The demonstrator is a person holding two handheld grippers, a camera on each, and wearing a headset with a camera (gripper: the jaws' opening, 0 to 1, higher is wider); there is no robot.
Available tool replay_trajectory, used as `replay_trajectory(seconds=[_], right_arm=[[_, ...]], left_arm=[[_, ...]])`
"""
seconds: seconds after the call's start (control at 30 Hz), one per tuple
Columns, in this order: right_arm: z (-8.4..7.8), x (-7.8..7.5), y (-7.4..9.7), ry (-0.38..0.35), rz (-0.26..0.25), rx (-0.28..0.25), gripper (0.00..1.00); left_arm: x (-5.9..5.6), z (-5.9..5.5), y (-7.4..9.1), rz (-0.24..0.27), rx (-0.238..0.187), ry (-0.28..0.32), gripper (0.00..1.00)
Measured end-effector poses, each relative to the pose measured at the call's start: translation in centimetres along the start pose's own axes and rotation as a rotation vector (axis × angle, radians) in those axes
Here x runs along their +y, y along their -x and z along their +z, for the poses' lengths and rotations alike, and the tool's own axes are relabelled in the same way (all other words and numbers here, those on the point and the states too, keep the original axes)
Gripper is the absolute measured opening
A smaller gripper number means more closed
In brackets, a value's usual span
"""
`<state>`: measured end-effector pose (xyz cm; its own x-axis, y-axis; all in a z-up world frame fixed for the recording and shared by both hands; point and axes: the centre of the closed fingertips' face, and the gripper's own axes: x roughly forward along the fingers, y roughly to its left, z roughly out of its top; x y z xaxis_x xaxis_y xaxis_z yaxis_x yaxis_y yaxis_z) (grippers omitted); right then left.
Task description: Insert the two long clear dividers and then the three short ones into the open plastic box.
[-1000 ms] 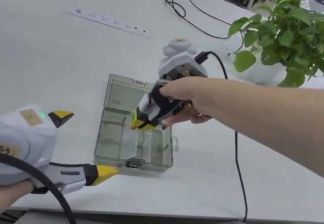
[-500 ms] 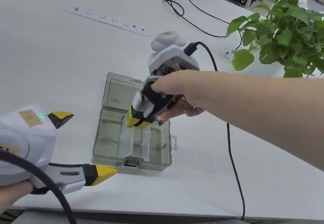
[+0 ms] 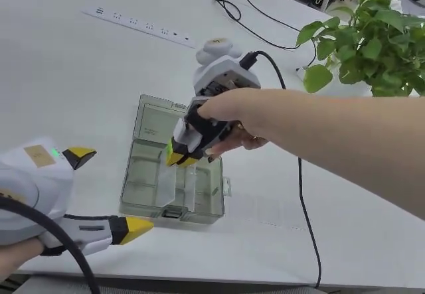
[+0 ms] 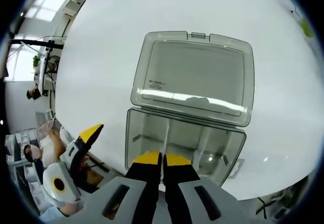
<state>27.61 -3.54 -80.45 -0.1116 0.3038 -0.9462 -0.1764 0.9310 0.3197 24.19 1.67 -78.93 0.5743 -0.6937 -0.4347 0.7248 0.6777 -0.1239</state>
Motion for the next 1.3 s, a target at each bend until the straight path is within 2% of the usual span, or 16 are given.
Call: replay_trajectory(seconds=[0.13,0.3,0.4,0.5,0.63,0.93,1.07,1.3], right_arm=[[-0.3,0.4,-0.1,0.01,-0.008,0.003,0.02],[0.6,0.1,-0.3,0.012,-0.019,0.008,0.02],[1.2,0.0,-0.6,0.027,-0.044,0.013,0.02],[0.7,0.4,-0.7,0.066,-0.08,0.012,0.03],[0.3,0.7,-1.1,0.109,-0.103,0.003,0.03],[-0.1,0.6,-1.7,0.142,-0.132,-0.001,0.03],[-0.2,0.6,-1.8,0.159,-0.141,0.004,0.04],[-0.1,0.5,-1.6,0.163,-0.116,-0.006,0.04]], left_arm=[[0.2,-0.1,0.1,0.006,-0.001,0.004,0.9],[0.4,-0.2,0.3,0.012,-0.005,0.007,0.9],[0.4,-0.2,0.3,0.008,-0.003,0.006,0.91],[0.3,-0.2,0.2,0.004,-0.003,0.007,0.91],[0.1,-0.2,0.3,0.003,-0.004,0.006,0.91],[0.3,-0.5,0.4,0.005,0.006,0.007,0.9],[0.4,-0.5,0.5,0.007,0.006,0.009,0.9],[0.3,-0.4,0.4,0.005,0.01,0.002,0.9]])
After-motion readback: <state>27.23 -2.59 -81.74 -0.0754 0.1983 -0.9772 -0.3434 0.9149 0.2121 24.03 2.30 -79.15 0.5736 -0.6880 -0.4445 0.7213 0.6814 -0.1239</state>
